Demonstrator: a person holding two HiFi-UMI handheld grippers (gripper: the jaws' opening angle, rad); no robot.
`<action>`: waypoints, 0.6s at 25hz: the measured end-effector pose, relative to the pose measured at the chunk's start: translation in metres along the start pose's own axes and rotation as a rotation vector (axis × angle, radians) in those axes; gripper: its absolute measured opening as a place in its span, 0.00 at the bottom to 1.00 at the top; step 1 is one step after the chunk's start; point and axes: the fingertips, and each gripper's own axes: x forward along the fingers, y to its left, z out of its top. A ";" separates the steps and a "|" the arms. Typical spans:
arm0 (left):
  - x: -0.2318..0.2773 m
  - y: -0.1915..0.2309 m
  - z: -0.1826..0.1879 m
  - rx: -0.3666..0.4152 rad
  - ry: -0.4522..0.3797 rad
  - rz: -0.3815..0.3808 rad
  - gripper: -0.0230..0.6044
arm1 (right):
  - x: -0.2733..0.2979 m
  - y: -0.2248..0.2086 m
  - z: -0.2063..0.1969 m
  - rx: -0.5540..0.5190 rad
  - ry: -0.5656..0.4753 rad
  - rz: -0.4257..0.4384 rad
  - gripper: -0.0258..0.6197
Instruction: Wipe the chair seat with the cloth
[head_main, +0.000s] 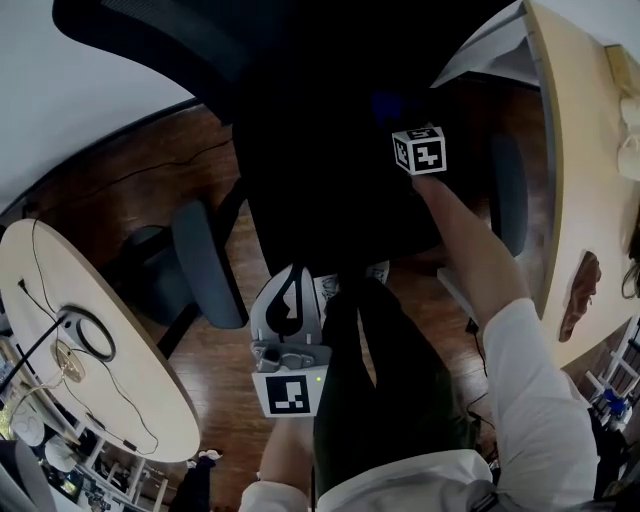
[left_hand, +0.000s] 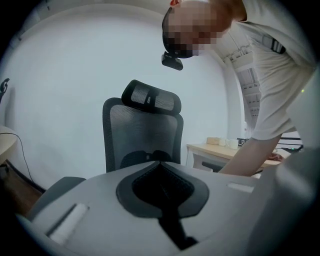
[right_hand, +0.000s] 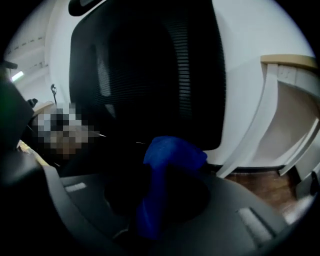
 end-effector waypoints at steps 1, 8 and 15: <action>-0.001 0.000 0.002 -0.001 0.002 0.001 0.04 | 0.000 0.027 -0.001 0.000 -0.018 0.043 0.18; -0.007 0.004 0.019 0.011 -0.008 0.013 0.04 | 0.025 0.260 -0.027 -0.022 -0.034 0.352 0.18; -0.028 0.014 -0.004 0.010 0.027 0.040 0.04 | 0.059 0.318 -0.044 -0.088 0.023 0.375 0.18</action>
